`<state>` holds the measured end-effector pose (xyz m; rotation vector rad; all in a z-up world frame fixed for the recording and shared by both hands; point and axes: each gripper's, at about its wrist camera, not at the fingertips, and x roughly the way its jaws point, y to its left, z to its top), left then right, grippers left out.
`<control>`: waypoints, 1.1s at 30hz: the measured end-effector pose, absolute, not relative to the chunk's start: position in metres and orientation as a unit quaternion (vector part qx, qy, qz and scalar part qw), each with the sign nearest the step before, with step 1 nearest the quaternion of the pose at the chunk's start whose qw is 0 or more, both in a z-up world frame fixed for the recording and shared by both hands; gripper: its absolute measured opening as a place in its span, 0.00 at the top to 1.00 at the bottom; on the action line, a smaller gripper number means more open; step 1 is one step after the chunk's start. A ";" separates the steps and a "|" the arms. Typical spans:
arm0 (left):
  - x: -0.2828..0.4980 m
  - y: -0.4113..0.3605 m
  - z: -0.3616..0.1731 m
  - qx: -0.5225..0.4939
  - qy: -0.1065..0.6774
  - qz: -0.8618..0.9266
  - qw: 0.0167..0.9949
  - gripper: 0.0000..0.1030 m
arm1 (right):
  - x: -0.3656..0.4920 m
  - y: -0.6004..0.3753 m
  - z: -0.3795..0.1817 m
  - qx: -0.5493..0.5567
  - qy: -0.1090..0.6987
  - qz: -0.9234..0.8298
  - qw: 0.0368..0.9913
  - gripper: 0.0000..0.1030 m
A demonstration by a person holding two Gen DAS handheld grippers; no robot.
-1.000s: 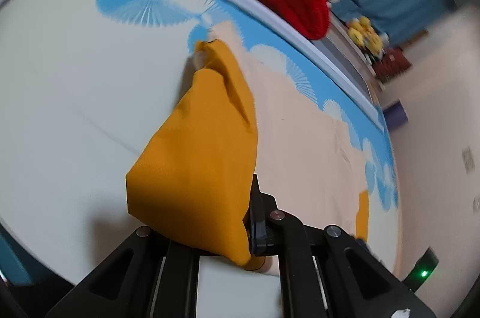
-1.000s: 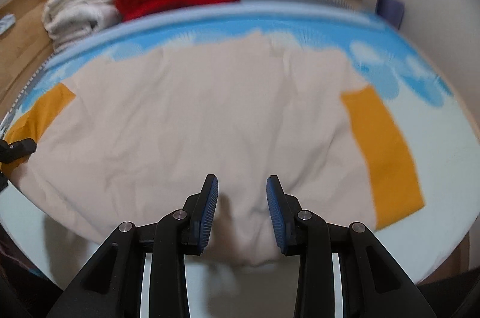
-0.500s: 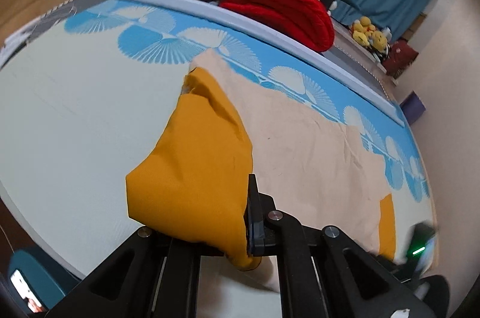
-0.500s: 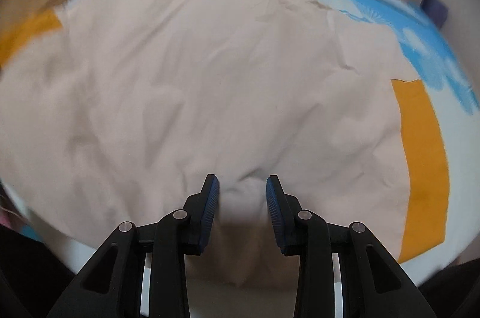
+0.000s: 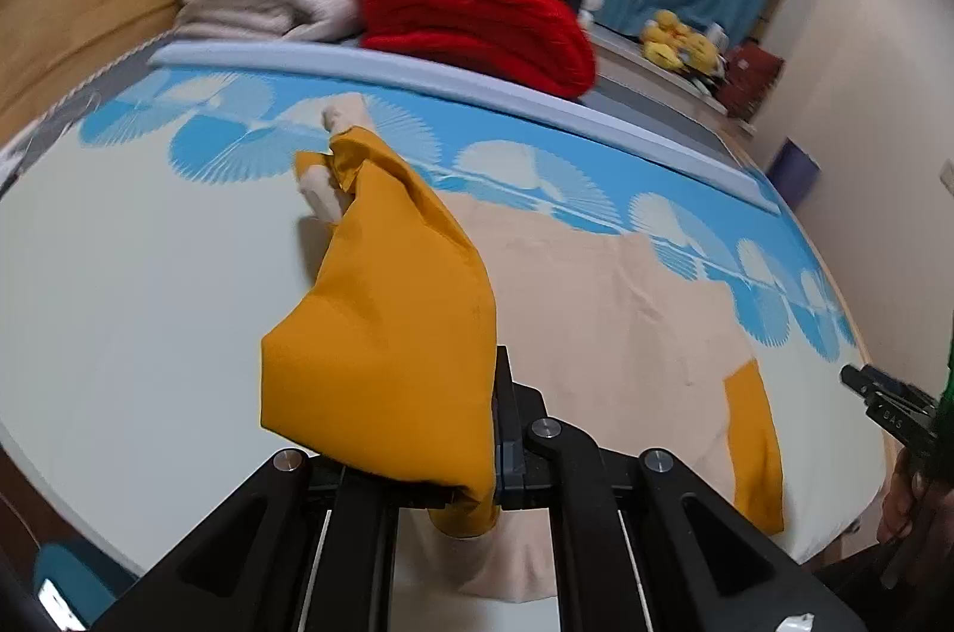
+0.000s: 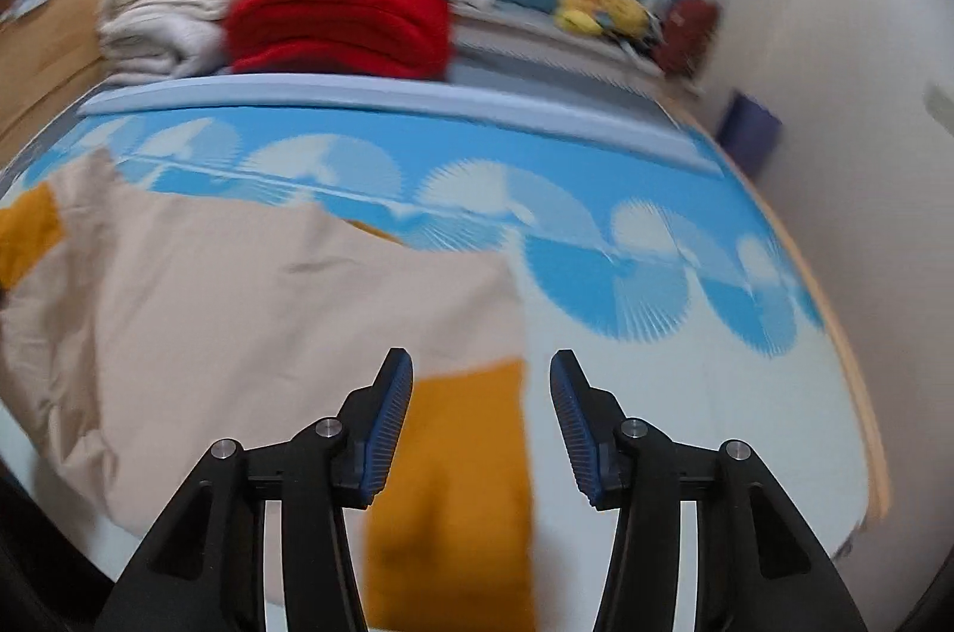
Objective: Fold large clothes
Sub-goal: 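Fold the held orange side over the jacket center with the left tool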
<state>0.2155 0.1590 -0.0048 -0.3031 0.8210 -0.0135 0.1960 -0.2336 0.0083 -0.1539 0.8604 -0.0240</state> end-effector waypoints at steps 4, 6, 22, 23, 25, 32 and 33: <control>0.226 0.113 0.005 -0.124 0.391 -0.037 0.911 0.95 | 0.189 -0.272 0.012 -0.027 0.432 -0.018 0.901 0.52; 0.230 0.083 0.012 -0.107 0.382 -0.062 0.916 0.95 | 0.182 -0.285 0.016 -0.036 0.422 -0.024 0.905 0.52; 0.232 -0.129 -0.063 -0.005 0.556 -0.345 0.756 0.68 | 0.162 -0.371 0.015 0.083 0.447 -0.006 0.891 0.51; 0.231 -0.123 -0.056 -0.010 0.550 -0.350 0.758 0.62 | 0.163 -0.371 0.012 0.097 0.452 0.004 0.887 0.49; 0.230 -0.105 -0.040 -0.040 0.535 -0.361 0.763 0.54 | 0.170 -0.364 0.004 0.133 0.470 0.045 0.872 0.46; 0.239 -0.032 -0.014 -0.108 0.501 -0.280 0.812 0.51 | 0.184 -0.313 -0.046 0.179 0.565 0.134 0.794 0.37; 0.241 -0.023 -0.015 -0.109 0.503 -0.257 0.818 0.51 | 0.186 -0.309 -0.054 0.174 0.580 0.132 0.785 0.37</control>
